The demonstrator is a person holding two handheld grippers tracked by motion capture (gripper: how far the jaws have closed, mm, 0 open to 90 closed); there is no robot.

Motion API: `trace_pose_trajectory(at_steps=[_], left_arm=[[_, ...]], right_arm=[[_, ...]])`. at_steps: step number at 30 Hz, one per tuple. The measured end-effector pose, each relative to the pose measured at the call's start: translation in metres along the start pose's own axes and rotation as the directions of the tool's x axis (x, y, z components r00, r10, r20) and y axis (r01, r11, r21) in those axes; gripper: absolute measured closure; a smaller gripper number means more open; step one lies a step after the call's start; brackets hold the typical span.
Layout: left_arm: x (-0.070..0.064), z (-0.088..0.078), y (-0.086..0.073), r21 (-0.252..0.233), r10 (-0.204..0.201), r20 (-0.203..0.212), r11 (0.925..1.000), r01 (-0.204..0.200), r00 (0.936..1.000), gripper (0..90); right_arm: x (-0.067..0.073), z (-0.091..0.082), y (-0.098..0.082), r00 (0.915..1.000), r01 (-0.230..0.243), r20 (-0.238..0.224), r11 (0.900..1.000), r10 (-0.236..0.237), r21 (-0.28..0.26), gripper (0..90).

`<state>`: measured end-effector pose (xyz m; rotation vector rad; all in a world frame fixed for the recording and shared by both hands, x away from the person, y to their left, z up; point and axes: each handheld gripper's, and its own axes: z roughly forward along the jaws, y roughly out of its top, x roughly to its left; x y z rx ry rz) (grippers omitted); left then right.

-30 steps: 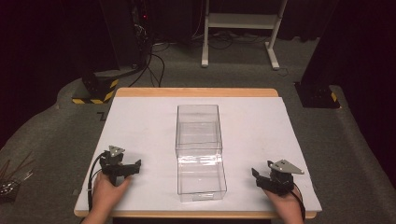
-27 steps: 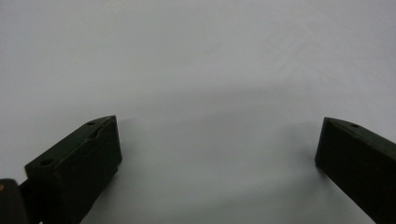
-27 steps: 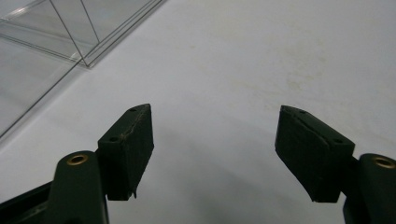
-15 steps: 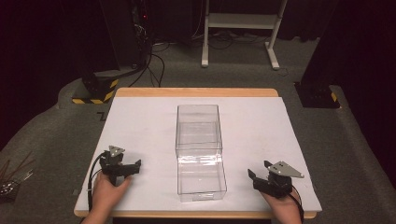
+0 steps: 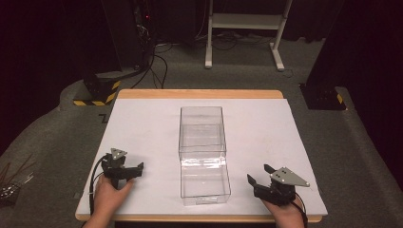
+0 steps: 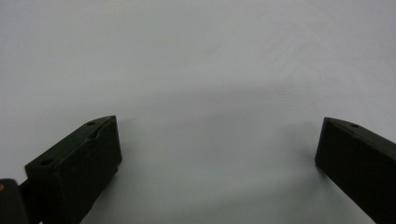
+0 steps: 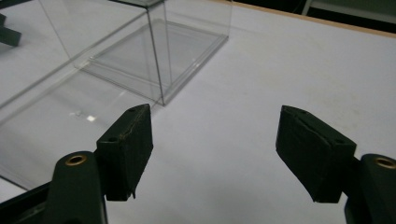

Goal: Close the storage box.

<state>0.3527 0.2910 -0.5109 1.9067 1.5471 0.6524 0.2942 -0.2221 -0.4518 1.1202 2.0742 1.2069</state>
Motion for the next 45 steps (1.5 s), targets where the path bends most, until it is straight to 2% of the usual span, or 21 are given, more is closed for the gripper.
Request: trace_pose_trajectory(at_steps=[3, 5, 6, 7, 8, 10, 12, 16, 17, 27, 29, 36, 45], left_arm=[[0.0, 0.0, 0.0, 0.0, 0.0, 0.0, 1.0, 0.0, 1.0, 0.6], [0.0, 0.0, 0.0, 0.0, 0.0, 0.0, 1.0, 0.0, 1.0, 0.6], [0.0, 0.0, 0.0, 0.0, 0.0, 0.0, 1.0, 0.0, 1.0, 0.6], [0.0, 0.0, 0.0, 0.0, 0.0, 0.0, 1.0, 0.0, 1.0, 0.6], [0.0, 0.0, 0.0, 0.0, 0.0, 0.0, 1.0, 0.0, 1.0, 0.6], [0.0, 0.0, 0.0, 0.0, 0.0, 0.0, 1.0, 0.0, 1.0, 0.6], [0.0, 0.0, 0.0, 0.0, 0.0, 0.0, 1.0, 0.0, 1.0, 0.6], [0.0, 0.0, 0.0, 0.0, 0.001, 0.0, 1.0, -0.001, 1.0, 0.6], [0.0, 0.0, 0.0, 0.0, 0.0, 0.0, 1.0, 0.0, 1.0, 0.6], [0.0, 0.0, 0.0, 0.0, 0.0, 0.0, 1.0, 0.0, 1.0, 0.6], [0.0, 0.0, 0.0, 0.0, 0.0, 0.0, 1.0, 0.0, 1.0, 0.6], [0.0, 0.0, 0.0, 0.0, 0.0, 0.0, 1.0, 0.0, 1.0, 0.6], [0.0, 0.0, 0.0, 0.0, 0.0, 0.0, 1.0, 0.0, 1.0, 0.6]], right_arm=[[0.012, -0.005, 0.004, 0.9995, 0.016, -0.027, 1.0, -0.016, -0.02, 27.2], [0.014, -0.006, 0.005, 0.9993, 0.018, -0.032, 1.0, -0.019, -0.022, 27.2], [0.023, -0.009, 0.008, 0.9982, 0.031, -0.051, 0.999, -0.033, -0.036, 27.2], [0.023, -0.009, 0.008, 0.9982, 0.031, -0.051, 0.999, -0.033, -0.036, 27.2], [0.03, -0.012, 0.01, 0.9971, 0.037, -0.066, 0.998, -0.04, -0.045, 27.1], [0.032, -0.012, 0.01, 0.9964, 0.039, -0.073, 0.998, -0.043, -0.049, 27.1], [0.043, -0.015, 0.013, 0.9933, 0.052, -0.1, 0.997, -0.058, -0.064, 27.1], [0.051, -0.017, 0.015, 0.9901, 0.072, -0.116, 0.995, -0.08, -0.072, 26.9], [0.054, -0.017, 0.015, 0.9883, 0.066, -0.133, 0.995, -0.076, -0.076, 26.9], [0.063, -0.015, 0.014, 0.9809, 0.073, -0.175, 0.995, -0.085, -0.073, 25.6], [0.067, -0.012, 0.012, 0.9767, 0.079, -0.195, 0.995, -0.089, -0.059, 23.5], [0.076, -0.002, 0.005, 0.9725, 0.113, -0.203, 0.993, -0.114, -0.015, 20.8], [0.08, 0.004, 0.001, 0.971, 0.125, -0.206, 0.992, -0.121, 0.009, 20.5]])
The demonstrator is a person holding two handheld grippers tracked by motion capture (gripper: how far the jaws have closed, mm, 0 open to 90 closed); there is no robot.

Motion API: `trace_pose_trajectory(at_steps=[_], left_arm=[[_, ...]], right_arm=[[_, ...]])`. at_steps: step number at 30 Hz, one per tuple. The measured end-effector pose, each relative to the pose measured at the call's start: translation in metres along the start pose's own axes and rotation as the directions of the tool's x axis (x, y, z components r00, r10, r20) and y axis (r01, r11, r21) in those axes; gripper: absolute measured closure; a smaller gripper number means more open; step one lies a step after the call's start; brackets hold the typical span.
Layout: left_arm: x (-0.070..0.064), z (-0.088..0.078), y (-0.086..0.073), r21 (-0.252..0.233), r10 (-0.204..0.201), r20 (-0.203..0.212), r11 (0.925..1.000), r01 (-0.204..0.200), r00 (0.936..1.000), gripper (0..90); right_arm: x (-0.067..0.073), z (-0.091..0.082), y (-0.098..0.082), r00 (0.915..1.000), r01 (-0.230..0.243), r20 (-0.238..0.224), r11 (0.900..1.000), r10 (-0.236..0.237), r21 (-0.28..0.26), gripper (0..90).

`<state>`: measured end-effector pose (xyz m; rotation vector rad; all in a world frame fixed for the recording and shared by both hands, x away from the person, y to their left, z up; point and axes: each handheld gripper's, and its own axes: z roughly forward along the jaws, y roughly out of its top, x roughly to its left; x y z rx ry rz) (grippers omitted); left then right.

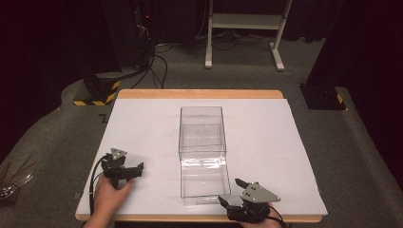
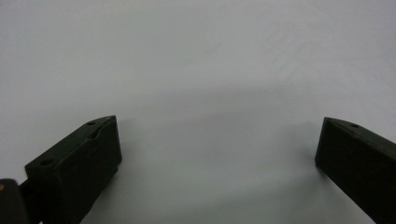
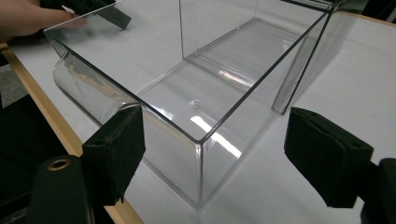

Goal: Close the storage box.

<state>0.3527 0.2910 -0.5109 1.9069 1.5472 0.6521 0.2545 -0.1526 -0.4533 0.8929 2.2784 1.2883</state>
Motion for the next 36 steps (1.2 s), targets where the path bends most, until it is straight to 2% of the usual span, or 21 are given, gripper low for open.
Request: trace_pose_trajectory(at_steps=[20, 36], left_arm=[[0.0, 0.0, 0.0, 0.0, -0.001, 0.001, 1.0, 0.001, 1.0, 0.6], [0.0, 0.0, 0.0, 0.0, 0.001, 0.0, 1.0, -0.001, 1.0, 0.6]], right_arm=[[0.003, 0.013, 0.008, 1.0, 0.003, 0.002, 1.0, -0.003, 0.005, 20.1], [-0.003, 0.017, 0.013, 0.9999, -0.008, 0.01, 1.0, 0.008, -0.007, 20.2]])
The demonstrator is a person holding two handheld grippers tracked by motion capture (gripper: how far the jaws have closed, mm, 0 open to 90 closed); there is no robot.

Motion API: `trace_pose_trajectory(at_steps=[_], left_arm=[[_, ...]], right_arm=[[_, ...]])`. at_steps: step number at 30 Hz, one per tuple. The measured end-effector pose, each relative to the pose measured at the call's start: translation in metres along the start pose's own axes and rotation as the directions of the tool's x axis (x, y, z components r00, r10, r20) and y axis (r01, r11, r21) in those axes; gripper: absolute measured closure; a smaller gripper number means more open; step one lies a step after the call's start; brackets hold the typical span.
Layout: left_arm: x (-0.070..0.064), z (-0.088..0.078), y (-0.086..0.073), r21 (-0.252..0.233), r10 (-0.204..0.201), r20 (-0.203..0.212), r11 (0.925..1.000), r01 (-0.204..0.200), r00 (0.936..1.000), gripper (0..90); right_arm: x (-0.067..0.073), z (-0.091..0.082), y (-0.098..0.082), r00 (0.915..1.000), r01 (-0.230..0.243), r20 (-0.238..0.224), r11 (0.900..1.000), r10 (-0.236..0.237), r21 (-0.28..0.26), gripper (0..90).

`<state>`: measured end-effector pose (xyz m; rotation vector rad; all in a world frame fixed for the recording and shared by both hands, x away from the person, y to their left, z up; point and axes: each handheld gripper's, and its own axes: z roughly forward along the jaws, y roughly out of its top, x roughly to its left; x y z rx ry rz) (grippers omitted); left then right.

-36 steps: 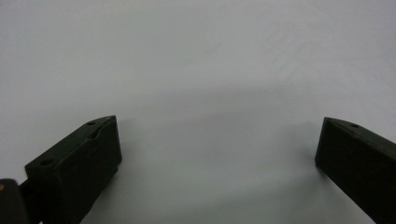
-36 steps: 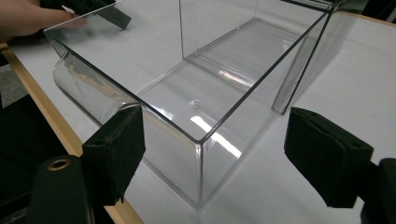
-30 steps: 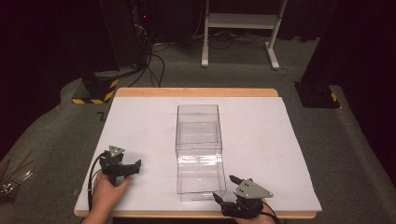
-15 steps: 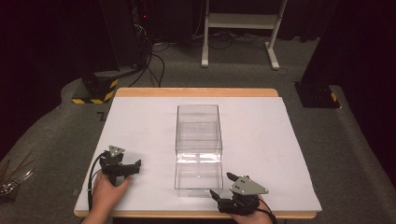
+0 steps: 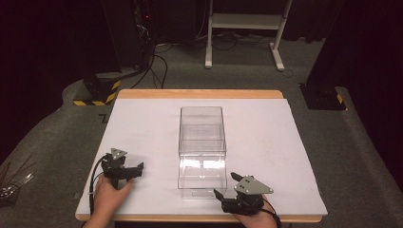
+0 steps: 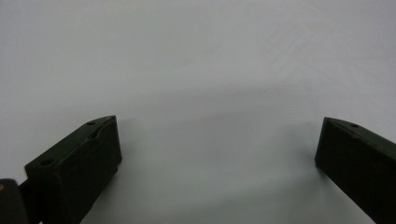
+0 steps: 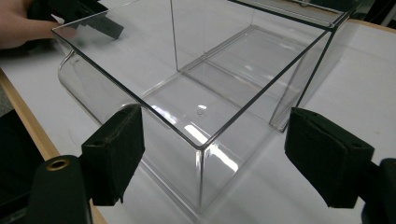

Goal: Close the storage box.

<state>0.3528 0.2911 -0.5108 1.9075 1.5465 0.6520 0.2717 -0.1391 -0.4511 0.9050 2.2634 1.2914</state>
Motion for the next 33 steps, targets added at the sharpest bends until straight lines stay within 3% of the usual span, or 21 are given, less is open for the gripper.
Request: trace_pose_trajectory(at_steps=[33], left_arm=[[0.0, 0.0, 0.0, 0.0, 0.0, 0.0, 1.0, 0.0, 1.0, 0.6]], right_arm=[[-0.016, 0.02, 0.011, 0.9994, -0.023, 0.028, 1.0, 0.023, 0.009, 17.4]])
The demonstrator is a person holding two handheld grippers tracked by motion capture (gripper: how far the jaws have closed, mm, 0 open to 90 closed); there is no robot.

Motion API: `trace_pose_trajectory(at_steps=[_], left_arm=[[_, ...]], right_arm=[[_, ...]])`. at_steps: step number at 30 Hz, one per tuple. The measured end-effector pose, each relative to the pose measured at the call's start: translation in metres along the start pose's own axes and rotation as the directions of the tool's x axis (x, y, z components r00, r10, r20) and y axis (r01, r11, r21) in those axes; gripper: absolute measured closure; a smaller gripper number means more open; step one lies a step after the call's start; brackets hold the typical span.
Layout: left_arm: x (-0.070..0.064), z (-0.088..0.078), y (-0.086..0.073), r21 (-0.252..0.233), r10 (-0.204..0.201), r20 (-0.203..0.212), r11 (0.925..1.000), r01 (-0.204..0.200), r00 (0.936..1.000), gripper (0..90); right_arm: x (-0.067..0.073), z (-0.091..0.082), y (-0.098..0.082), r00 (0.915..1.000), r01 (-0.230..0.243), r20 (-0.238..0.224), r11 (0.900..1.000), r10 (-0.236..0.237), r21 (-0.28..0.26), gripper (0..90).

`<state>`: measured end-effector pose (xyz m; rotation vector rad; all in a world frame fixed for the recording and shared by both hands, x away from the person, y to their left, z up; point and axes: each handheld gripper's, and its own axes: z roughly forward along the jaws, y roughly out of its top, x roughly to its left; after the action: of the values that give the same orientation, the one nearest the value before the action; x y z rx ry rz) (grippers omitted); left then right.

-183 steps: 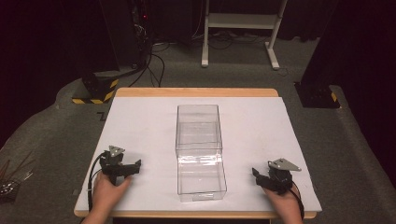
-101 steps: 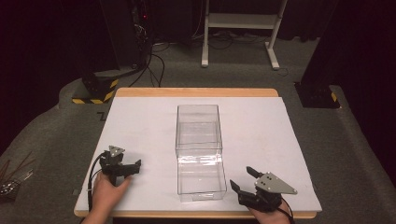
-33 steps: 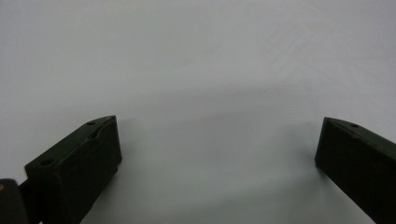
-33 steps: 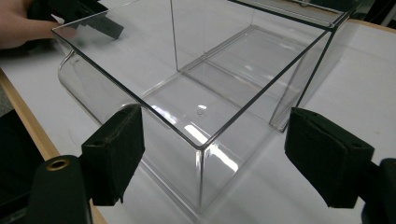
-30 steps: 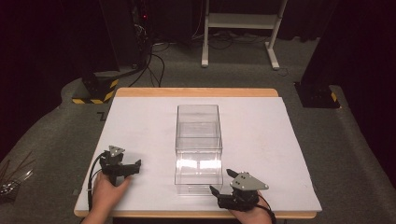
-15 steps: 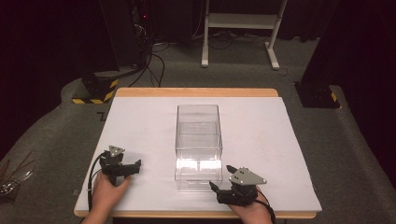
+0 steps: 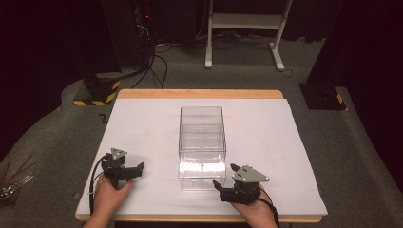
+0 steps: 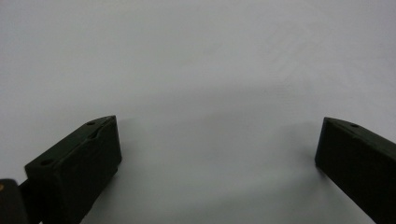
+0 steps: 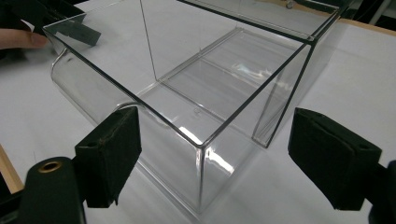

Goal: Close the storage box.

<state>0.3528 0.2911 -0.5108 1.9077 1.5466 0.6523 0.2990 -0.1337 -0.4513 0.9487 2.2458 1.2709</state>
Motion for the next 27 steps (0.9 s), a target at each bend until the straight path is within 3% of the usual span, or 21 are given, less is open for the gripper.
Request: trace_pose_trajectory(at_steps=[27], left_arm=[[0.0, 0.0, 0.0, 0.0, -0.001, 0.001, 1.0, 0.001, 1.0, 0.6]], right_arm=[[-0.015, 0.018, 0.009, 0.999, -0.032, 0.031, 0.999, 0.031, 0.007, 14.5]])
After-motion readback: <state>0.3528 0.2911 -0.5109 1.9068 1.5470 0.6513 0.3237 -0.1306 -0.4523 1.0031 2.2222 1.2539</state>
